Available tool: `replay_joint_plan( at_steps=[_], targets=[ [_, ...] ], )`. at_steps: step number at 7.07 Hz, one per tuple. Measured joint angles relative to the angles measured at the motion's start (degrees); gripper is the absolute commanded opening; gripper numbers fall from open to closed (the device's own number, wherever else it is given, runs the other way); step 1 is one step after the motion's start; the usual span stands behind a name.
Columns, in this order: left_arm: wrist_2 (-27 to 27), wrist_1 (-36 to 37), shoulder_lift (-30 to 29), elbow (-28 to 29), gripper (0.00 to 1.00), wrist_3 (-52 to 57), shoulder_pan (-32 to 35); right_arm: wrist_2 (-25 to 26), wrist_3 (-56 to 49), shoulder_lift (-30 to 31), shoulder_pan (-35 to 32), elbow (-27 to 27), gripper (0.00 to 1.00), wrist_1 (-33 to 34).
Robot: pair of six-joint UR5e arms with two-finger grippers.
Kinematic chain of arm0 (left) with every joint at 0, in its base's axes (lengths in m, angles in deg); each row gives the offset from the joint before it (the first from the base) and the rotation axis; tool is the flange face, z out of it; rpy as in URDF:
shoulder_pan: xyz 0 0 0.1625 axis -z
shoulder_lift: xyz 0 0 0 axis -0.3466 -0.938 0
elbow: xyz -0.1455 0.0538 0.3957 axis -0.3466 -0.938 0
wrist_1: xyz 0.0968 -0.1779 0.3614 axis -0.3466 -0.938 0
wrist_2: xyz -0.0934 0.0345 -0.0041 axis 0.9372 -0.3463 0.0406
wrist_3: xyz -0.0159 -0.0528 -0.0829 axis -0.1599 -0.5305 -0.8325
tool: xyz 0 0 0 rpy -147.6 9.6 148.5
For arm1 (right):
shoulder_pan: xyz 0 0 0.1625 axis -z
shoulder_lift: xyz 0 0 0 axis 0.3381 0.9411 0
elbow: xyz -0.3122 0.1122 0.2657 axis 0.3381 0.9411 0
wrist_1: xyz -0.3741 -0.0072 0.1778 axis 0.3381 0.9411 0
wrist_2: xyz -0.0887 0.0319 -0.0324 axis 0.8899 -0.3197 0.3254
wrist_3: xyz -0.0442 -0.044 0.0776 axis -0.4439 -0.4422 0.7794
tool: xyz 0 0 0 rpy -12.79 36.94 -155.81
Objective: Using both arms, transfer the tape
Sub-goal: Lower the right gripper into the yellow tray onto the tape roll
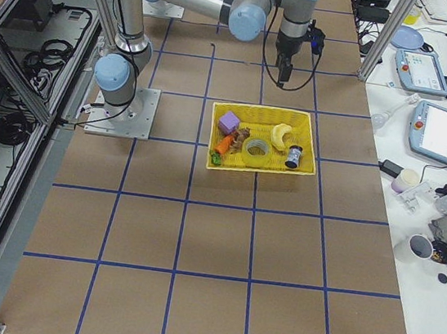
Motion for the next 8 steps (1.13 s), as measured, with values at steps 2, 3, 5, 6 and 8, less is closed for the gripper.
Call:
replay_joint_plan(
  at_steps=[2,3,5,6,8],
  targets=[
    [0.06,-0.02,-0.03,0.0,1.0,0.0,0.0,-0.45,-7.18,-4.72,4.85,-5.72,0.99,8.18],
    [0.1,0.0,-0.06,0.0,1.0,0.0,0.0,-0.49,-8.6,-6.34,5.82,-9.85,0.95,13.16],
    [0.21,0.02,-0.14,0.0,1.0,0.02,0.0,0.14,-9.27,-9.28,6.31,-15.21,0.74,19.51],
    [0.29,0.02,-0.18,0.0,1.0,0.06,0.0,0.7,-9.29,-10.27,6.33,-16.26,0.61,20.57],
    [0.37,0.0,-0.21,0.0,1.0,0.03,0.0,1.7,-9.2,-11.19,6.36,-17.29,0.14,20.97]
  ],
)
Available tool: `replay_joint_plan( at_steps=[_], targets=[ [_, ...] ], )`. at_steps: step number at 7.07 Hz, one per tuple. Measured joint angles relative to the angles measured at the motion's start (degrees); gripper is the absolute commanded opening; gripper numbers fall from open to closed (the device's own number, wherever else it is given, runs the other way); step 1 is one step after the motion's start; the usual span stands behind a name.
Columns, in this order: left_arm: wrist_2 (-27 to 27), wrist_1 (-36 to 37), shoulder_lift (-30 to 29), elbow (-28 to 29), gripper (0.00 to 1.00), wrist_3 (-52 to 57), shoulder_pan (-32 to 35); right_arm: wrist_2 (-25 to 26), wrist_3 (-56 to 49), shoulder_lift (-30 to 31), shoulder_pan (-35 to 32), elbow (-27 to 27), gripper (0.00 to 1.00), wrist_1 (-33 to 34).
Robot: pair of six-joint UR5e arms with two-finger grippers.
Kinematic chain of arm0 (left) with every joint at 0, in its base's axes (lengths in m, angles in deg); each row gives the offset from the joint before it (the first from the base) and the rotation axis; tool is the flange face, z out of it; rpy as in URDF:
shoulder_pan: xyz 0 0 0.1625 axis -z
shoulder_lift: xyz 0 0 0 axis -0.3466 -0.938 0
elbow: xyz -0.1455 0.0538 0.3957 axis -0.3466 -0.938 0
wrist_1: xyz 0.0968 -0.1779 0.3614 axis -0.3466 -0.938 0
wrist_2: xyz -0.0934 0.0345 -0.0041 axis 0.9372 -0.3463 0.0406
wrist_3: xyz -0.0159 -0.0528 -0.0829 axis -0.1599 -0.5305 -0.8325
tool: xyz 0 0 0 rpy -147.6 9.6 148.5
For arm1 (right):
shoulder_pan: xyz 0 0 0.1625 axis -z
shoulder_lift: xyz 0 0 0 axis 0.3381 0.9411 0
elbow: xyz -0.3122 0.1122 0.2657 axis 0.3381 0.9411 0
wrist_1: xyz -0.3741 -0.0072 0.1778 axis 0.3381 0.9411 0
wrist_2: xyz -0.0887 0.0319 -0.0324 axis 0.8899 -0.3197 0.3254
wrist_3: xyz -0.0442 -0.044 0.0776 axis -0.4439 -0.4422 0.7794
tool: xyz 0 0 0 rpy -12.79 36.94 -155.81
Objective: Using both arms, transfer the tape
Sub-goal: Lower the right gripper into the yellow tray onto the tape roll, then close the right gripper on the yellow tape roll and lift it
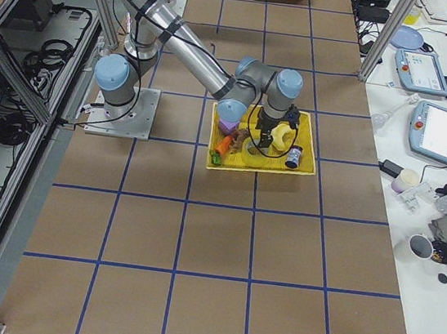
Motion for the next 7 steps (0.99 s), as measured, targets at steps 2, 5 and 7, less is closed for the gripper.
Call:
replay_joint_plan(
  at_steps=[2,5,7],
  targets=[
    [0.06,-0.06,0.0,0.0,1.0,0.02,0.0,1.16,0.28,-0.38,0.0,-0.16,0.0,0.07],
    [0.21,0.01,0.0,-0.24,1.0,0.05,0.0,2.0,0.75,-0.08,-0.15,1.92,0.0,-0.28],
    [0.24,0.02,0.01,-0.47,1.0,0.06,0.0,2.08,1.98,1.27,-1.81,6.68,0.0,-3.3]
  ],
)
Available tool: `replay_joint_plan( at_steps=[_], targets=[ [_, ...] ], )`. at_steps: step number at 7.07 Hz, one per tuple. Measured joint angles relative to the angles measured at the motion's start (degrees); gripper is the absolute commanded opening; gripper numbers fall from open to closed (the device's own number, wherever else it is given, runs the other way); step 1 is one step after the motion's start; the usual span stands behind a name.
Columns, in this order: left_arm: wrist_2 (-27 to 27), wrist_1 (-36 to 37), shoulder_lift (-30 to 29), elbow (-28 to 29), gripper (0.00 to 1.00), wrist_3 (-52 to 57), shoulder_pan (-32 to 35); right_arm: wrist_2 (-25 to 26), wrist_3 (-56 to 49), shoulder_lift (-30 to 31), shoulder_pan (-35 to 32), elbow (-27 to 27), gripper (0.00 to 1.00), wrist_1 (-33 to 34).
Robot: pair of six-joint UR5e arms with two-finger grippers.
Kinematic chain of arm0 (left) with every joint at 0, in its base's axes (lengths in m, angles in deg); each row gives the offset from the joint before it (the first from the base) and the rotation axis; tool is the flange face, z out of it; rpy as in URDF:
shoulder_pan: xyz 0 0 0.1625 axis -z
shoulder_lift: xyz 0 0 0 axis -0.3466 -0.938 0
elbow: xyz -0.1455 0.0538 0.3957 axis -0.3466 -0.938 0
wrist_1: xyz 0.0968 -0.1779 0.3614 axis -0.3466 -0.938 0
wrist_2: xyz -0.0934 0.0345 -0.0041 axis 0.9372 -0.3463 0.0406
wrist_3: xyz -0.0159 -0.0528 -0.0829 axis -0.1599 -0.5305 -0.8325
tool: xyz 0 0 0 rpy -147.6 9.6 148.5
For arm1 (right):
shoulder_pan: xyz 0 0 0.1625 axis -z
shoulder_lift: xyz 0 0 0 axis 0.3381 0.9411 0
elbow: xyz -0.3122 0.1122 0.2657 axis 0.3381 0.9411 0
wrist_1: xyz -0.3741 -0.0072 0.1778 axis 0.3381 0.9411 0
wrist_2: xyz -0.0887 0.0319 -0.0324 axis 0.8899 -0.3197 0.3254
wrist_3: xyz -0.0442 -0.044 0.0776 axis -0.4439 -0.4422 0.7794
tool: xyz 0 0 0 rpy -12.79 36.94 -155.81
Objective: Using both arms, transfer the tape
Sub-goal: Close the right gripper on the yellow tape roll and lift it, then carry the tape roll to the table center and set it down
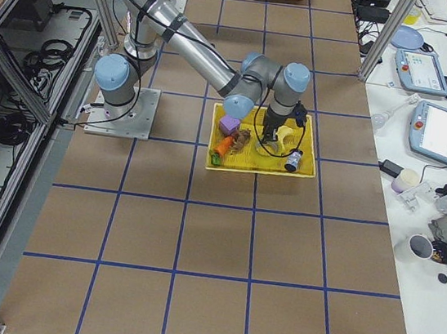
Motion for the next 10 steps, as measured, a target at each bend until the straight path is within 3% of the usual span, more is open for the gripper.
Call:
replay_joint_plan(
  at_steps=[4,7,10],
  targets=[
    [-0.1,0.0,0.06,-0.06,1.0,0.0,0.0,-3.45,21.23,0.09,-18.26,9.58,0.0,-6.39],
    [-0.39,0.08,-0.01,-0.13,1.0,0.0,-0.02,-4.48,33.92,-6.53,-32.54,15.27,0.0,-6.65],
    [-0.46,0.09,-0.04,-0.15,1.0,0.0,-0.08,-9.42,40.74,-14.4,-41.34,20.06,0.0,-6.12]
  ],
)
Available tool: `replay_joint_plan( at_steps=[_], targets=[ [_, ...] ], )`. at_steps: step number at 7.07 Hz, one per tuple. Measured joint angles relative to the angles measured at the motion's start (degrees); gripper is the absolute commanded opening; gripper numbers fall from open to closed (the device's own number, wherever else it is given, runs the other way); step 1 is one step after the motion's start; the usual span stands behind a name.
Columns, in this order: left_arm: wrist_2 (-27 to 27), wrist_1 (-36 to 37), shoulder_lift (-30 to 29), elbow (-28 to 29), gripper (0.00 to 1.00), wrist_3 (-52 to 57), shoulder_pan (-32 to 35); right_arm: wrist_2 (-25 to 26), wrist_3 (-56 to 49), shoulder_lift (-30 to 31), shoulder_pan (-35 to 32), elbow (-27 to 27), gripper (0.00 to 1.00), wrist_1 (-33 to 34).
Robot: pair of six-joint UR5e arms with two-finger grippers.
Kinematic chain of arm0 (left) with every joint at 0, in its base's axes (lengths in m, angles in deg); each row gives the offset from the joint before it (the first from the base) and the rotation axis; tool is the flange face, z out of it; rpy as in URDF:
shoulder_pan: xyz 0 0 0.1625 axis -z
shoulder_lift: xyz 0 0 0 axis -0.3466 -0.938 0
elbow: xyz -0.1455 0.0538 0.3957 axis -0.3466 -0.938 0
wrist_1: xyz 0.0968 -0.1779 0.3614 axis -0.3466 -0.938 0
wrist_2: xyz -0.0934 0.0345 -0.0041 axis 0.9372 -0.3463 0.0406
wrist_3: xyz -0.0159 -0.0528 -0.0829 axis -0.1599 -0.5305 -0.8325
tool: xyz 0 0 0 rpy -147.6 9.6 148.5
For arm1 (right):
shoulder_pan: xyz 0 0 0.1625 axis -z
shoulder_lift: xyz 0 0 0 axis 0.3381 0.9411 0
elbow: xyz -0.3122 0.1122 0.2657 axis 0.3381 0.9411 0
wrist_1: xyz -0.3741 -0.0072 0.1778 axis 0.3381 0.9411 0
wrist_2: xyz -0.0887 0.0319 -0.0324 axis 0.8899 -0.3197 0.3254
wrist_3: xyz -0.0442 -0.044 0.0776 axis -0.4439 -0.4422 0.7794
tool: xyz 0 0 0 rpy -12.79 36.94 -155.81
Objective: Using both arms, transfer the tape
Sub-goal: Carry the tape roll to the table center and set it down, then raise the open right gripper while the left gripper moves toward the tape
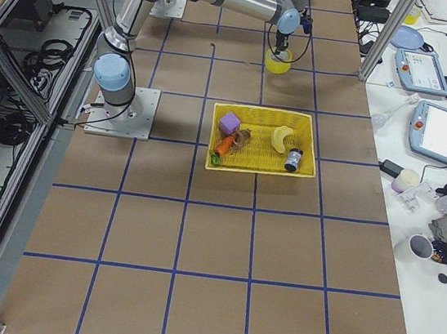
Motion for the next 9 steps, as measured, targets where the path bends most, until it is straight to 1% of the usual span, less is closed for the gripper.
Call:
replay_joint_plan(
  at_steps=[1,2,4,5,7,9],
  targets=[
    [-0.04,-0.02,-0.03,-0.03,1.0,0.0,0.0,-0.78,0.49,-2.06,-1.41,0.16,0.01,0.81],
    [-0.06,-0.06,-0.08,-0.06,1.0,0.0,-0.01,-1.08,0.66,-3.73,-2.09,0.16,0.99,1.94],
    [-0.13,-0.08,-0.13,-0.08,1.0,0.0,-0.01,-1.05,0.3,-4.57,-2.4,0.15,1.0,2.58],
    [-0.15,-0.11,-0.14,-0.09,1.0,0.0,-0.01,-0.59,0.06,-3.55,-2.24,0.67,1.0,2.51],
    [-0.05,-0.2,-0.23,-0.09,1.0,0.0,-0.01,2.17,-0.88,2.19,-0.07,1.36,1.0,1.05],
    [0.72,0.14,-0.73,-0.26,1.0,-0.52,0.21,3.89,-2.63,11.21,6.07,0.97,1.0,-6.62]
  ],
)
